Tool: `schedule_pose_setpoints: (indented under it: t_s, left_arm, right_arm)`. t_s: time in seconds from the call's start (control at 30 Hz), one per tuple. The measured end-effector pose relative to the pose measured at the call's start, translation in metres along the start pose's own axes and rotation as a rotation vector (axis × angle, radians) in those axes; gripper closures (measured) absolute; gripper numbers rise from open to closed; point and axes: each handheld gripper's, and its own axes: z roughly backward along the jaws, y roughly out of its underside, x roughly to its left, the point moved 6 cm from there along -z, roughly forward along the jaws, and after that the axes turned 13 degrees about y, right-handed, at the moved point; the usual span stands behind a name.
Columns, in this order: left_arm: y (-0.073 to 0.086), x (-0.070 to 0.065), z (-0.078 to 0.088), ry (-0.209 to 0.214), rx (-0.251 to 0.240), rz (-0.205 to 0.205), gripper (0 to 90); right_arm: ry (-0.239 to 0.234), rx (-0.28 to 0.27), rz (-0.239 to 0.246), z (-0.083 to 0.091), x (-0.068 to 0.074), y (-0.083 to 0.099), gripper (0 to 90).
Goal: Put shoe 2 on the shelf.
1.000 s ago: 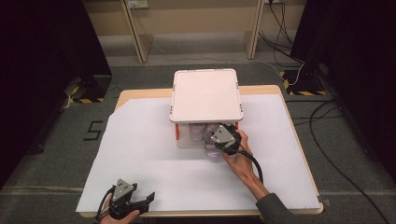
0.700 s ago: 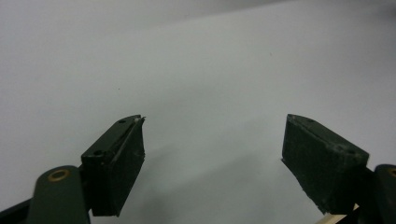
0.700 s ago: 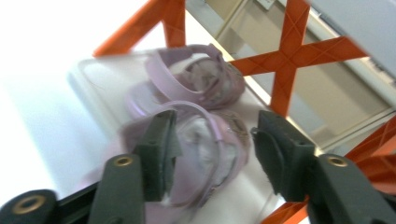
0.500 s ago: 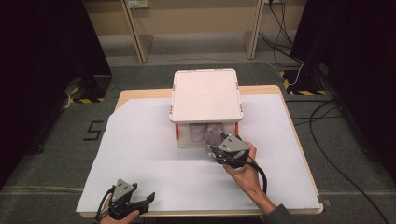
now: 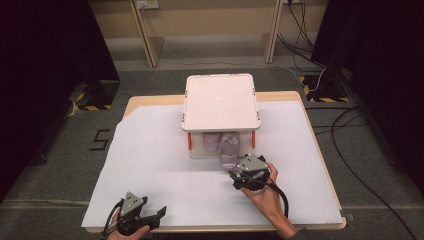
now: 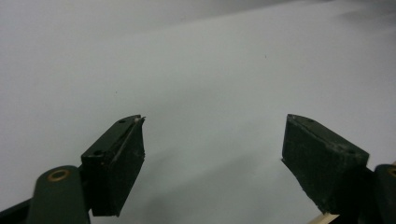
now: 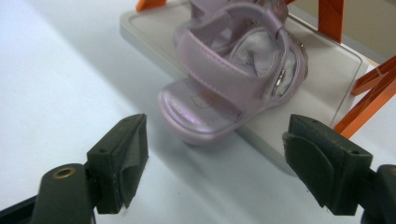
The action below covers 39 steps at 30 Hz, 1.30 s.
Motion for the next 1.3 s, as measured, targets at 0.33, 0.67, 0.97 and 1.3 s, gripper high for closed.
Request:
schedule_pose_setpoints:
  t_s: [0.33, 0.67, 0.97, 1.3]
  left_arm:
    - [0.000, 0.000, 0.000, 0.001, 0.001, 0.000, 20.7]
    - [0.001, 0.000, -0.001, -0.003, 0.009, 0.001, 20.7]
    - [0.001, 0.001, -0.002, -0.005, 0.008, 0.004, 20.7]
    - [0.001, 0.001, -0.001, -0.004, 0.005, 0.004, 20.7]
  right_arm:
    - [0.045, 0.010, 0.038, -0.021, 0.007, 0.001, 24.1]
    - [0.072, -0.006, 0.042, -0.031, 0.003, -0.005, 26.7]
    - [0.093, 0.014, 0.026, -0.050, -0.004, -0.015, 26.7]
    - [0.108, 0.026, 0.007, -0.062, -0.012, -0.018, 27.7]
